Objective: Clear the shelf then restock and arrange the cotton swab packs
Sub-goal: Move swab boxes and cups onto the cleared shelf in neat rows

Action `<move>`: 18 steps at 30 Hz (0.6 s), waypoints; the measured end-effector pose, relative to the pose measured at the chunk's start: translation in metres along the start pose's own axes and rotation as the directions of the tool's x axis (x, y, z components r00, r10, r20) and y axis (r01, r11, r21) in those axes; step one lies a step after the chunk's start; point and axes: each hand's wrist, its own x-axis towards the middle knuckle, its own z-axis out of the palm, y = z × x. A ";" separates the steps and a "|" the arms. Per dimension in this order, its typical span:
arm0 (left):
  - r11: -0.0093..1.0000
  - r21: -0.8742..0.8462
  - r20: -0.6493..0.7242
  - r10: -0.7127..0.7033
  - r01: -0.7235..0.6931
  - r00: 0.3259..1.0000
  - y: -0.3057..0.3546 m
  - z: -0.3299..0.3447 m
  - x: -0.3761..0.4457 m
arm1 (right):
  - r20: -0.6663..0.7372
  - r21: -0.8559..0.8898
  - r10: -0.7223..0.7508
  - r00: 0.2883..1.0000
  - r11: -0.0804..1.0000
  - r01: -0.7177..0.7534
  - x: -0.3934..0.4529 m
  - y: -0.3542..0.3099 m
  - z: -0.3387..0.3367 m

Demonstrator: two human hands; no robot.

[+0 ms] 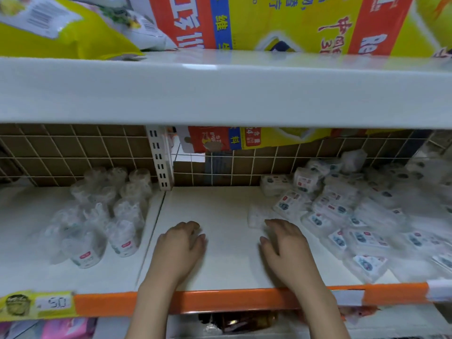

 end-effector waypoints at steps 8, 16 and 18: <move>1.000 0.012 0.042 -0.030 0.029 0.999 0.115 0.057 -0.004 | -0.068 0.002 -0.027 0.997 1.000 0.027 0.004 0.102 -0.067; 0.997 0.081 0.155 -0.025 0.012 0.988 0.166 0.093 -0.019 | -0.063 0.006 -0.019 0.998 1.000 0.019 -0.009 0.162 -0.088; 0.995 0.098 0.166 -0.049 0.033 0.985 0.169 0.091 -0.020 | -0.068 0.012 -0.039 0.997 0.999 0.040 -0.011 0.166 -0.087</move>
